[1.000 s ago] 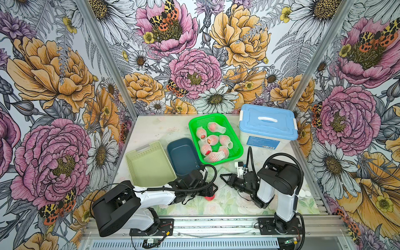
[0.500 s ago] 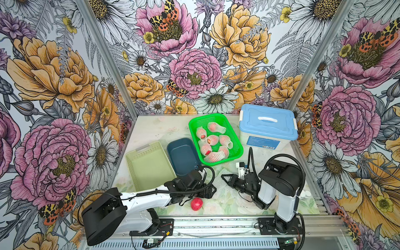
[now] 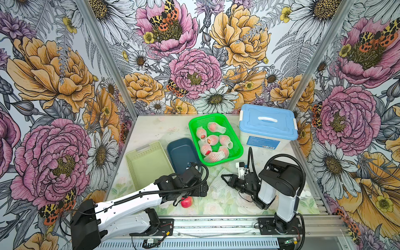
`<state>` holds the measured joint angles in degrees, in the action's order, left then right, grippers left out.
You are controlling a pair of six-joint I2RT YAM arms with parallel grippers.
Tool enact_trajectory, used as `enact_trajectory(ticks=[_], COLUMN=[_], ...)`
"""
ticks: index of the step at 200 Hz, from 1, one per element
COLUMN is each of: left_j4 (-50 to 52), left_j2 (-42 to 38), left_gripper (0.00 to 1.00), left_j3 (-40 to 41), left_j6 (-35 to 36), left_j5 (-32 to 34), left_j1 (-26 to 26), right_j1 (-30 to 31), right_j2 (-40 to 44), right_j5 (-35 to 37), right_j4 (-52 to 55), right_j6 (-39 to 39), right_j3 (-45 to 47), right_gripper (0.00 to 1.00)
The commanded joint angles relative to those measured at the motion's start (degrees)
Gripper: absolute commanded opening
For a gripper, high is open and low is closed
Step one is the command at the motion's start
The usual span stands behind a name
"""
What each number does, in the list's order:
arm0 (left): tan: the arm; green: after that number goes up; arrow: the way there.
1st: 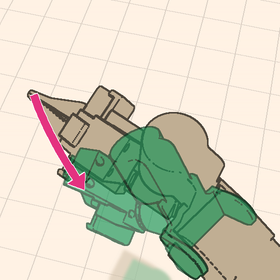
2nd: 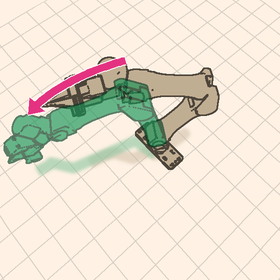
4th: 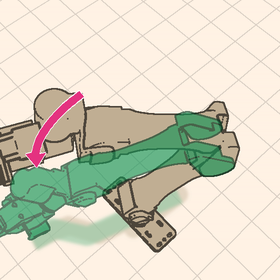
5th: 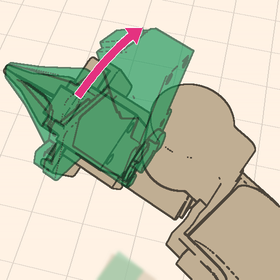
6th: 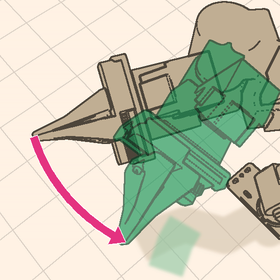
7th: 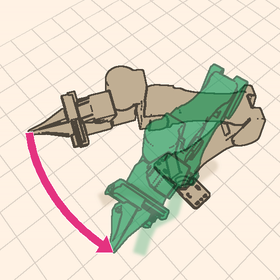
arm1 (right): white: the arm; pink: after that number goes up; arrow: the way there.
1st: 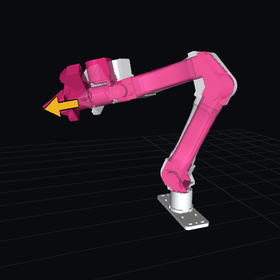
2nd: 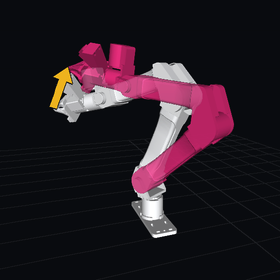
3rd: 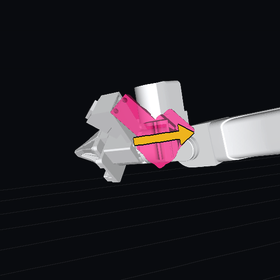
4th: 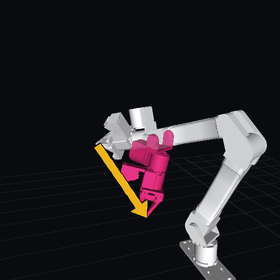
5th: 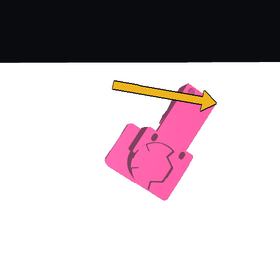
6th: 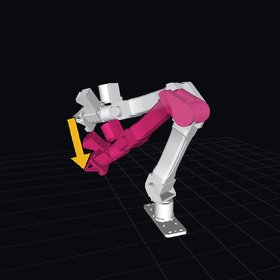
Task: Remove foam nets from apples
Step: Remove the foam net from the apple.
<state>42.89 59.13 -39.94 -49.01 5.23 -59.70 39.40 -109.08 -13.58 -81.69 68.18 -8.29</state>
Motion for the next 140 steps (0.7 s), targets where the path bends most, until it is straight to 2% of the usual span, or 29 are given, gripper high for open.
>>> enact_trajectory(ticks=[1, 36, 68, 106, 140], left_j4=[10.8, 13.6, 15.7, 14.7, 7.5], left_j2=[0.5, 2.3, 3.2, 1.5, 1.3], left_gripper=[0.99, 0.99, 0.99, 0.99, 0.99], left_j3=[-3.4, -4.8, -4.1, -2.0, 1.0], left_j6=[-6.1, -9.8, -12.5, -9.7, -4.6], left_j5=[6.3, 9.3, 11.3, 13.7, 8.7], left_j1=[-3.4, -6.6, -6.6, -2.5, 2.5], right_j1=[-0.5, -0.5, -0.5, -0.5, -0.5], right_j2=[-0.3, -0.8, -0.5, 0.3, 0.5], right_j5=[0.0, -0.9, -1.6, -2.1, -2.2], right_j4=[1.7, 1.7, 1.7, 1.7, 1.7], right_j6=[-3.2, -4.4, -5.4, -6.4, -6.6], right_j3=[1.4, 1.4, 1.4, 1.7, 1.8], right_gripper=[0.00, 0.00, 0.00, 0.00, 0.00])
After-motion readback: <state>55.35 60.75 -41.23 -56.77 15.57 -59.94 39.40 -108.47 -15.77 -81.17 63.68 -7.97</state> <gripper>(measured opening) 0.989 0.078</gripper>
